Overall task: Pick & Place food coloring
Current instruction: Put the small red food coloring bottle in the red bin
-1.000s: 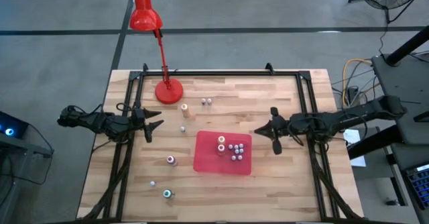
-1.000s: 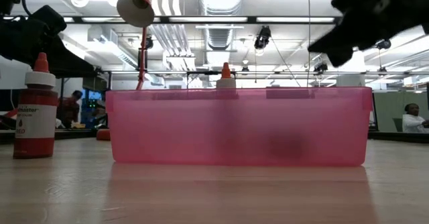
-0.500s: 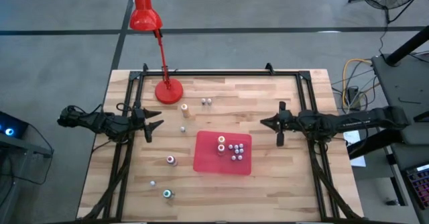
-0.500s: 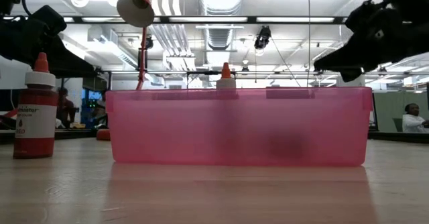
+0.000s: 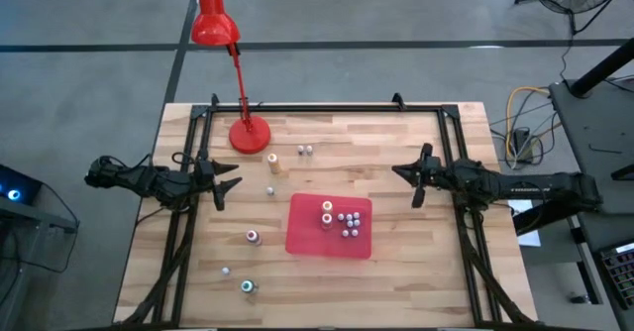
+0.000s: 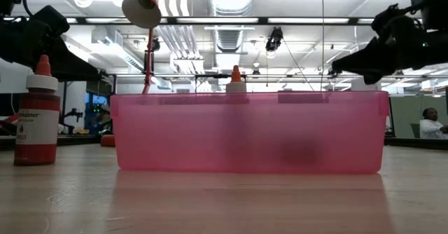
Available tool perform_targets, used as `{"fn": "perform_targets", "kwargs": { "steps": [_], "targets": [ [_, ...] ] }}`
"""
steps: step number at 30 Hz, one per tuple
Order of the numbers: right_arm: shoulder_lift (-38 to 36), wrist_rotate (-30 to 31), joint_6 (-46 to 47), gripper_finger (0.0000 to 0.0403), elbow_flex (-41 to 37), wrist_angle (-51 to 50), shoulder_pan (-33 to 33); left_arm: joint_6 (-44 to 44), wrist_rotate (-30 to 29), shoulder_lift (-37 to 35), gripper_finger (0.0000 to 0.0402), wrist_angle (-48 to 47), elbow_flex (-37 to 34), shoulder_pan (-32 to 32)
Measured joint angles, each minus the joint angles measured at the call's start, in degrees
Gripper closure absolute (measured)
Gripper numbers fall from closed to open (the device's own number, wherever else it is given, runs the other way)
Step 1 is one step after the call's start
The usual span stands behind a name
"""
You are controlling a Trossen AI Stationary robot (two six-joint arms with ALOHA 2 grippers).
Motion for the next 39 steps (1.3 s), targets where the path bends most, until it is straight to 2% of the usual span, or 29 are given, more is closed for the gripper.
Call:
{"fn": "perform_targets", "kwargs": {
  "steps": [6,10,15,20,24,33,39],
  "targets": [
    [-10.0,3.5,-5.4,0.0394,0.0,-5.0,-0.5,0.0,0.0,0.0,0.0232,0.0,0.0,0.0],
    [-16.8,5.8,-5.2,0.0394,0.0,-12.4,-0.9,0.0,0.0,0.0,0.0232,0.0,0.0,0.0],
    [-20.6,6.5,-5.4,0.0394,0.1,-13.5,-2.5,0.0,0.0,0.0,0.0232,0.0,0.0,0.0],
    [-21.0,14.7,-4.1,0.0394,0.1,-12.7,-3.4,0.0,0.0,0.0,0.0232,0.0,0.0,0.0],
    [-21.0,20.1,-7.8,0.0394,0.1,-12.4,-3.4,0.0,0.0,0.0,0.0232,0.0,0.0,0.0],
    [-19.0,20.8,-10.0,0.0394,0.1,-12.4,-3.4,0.0,0.0,0.0,0.0232,0.0,0.0,0.0],
    [-17.6,20.7,-6.2,0.0394,0.1,-12.4,-3.3,0.0,0.0,0.0,0.0232,0.0,0.0,0.0]
  ]
}}
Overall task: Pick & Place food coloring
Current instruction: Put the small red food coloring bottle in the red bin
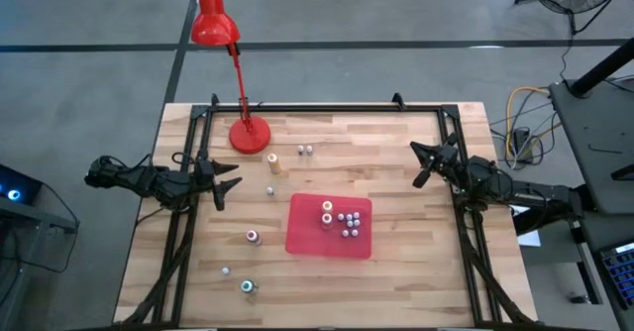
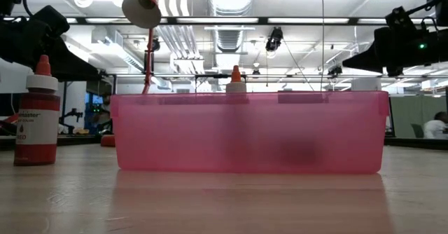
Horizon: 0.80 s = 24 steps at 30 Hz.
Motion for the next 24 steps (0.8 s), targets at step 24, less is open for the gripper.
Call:
{"fn": "perform_targets", "kwargs": {
  "steps": [24],
  "targets": [
    [0.1,0.0,-0.4,0.0394,0.0,0.0,0.0,-1.6,-0.1,0.0,0.0232,0.8,0.0,0.0]
  ]
}}
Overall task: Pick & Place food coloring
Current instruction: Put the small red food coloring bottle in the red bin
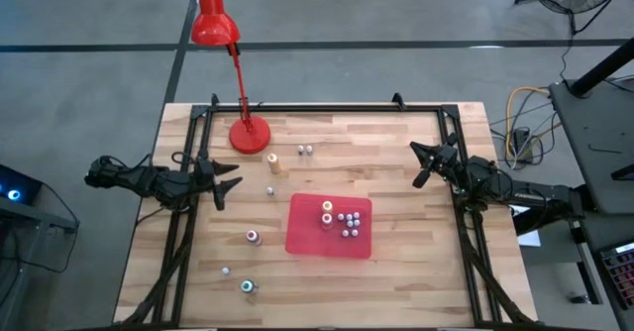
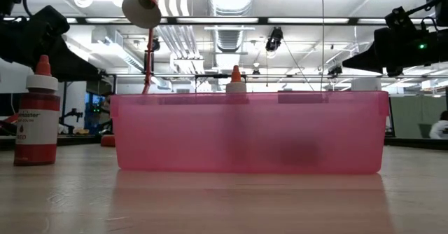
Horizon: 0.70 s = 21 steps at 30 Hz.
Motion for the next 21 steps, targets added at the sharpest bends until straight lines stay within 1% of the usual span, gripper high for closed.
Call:
{"fn": "perform_targets", "kwargs": {
  "steps": [1,5,8,12,21],
  "targets": [
    [0.0,0.0,0.2,0.0394,0.0,0.0,0.0,-2.3,0.0,0.0,0.0232,1.5,-0.1,0.0],
    [0.0,0.0,-0.7,0.0394,0.0,0.0,0.0,-16.6,-0.2,0.0,0.0232,7.1,-0.5,0.0],
    [0.0,0.0,-0.1,0.0394,0.0,0.0,0.0,-22.2,-1.0,0.1,0.0232,9.5,-0.3,0.0],
    [0.0,0.0,-0.3,0.0394,0.0,0.0,0.0,-25.4,-0.9,0.1,0.0232,11.1,-0.3,0.0],
    [0.0,0.0,-0.5,0.0394,0.0,0.0,0.0,-30.9,-1.2,0.4,0.0232,10.2,-0.9,0.0]
  ]
}}
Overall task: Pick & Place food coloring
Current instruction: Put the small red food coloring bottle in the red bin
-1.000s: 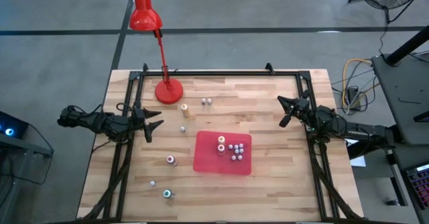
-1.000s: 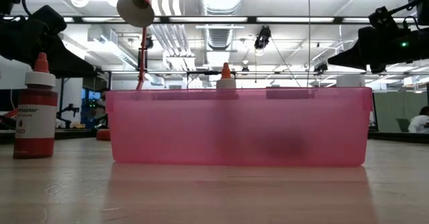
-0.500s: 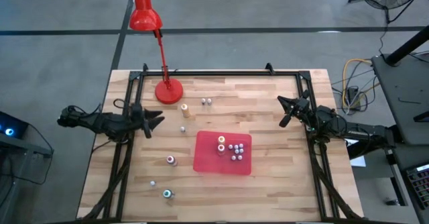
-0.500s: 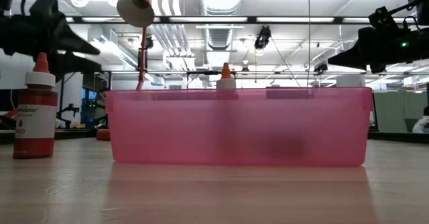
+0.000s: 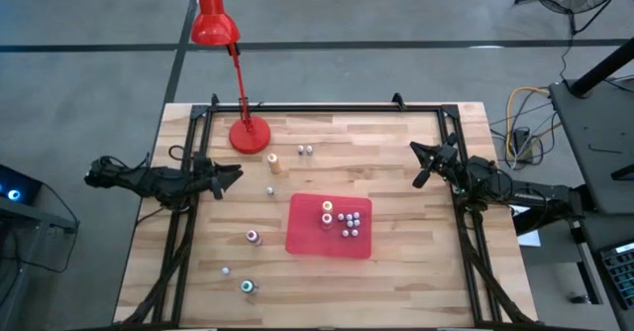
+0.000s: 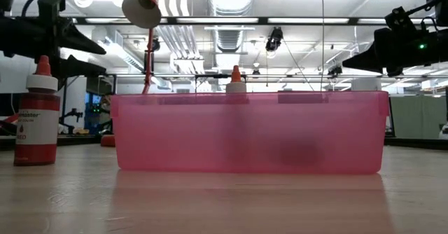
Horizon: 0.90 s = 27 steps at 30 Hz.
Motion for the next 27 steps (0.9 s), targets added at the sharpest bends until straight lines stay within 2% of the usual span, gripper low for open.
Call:
{"fn": "perform_targets", "kwargs": {
  "steps": [5,9,14,18,27],
  "targets": [
    [0.1,0.0,0.7,0.0394,0.0,0.0,0.0,1.5,1.4,2.1,0.0218,2.9,0.5,0.0],
    [0.1,0.0,-0.1,0.0394,0.0,0.0,0.0,3.9,0.9,7.5,0.0175,7.0,2.9,0.0],
    [0.0,0.0,0.7,0.0394,0.0,0.0,0.0,3.0,-0.9,17.7,0.0118,7.9,8.4,0.0],
    [0.0,0.0,-0.2,0.0394,0.0,0.0,0.0,3.0,-1.5,27.0,0.0111,8.0,16.1,0.0],
    [0.0,0.0,-0.2,0.0394,0.0,0.0,0.0,16.4,-15.5,46.3,0.0113,4.3,37.9,0.2]
  ]
}}
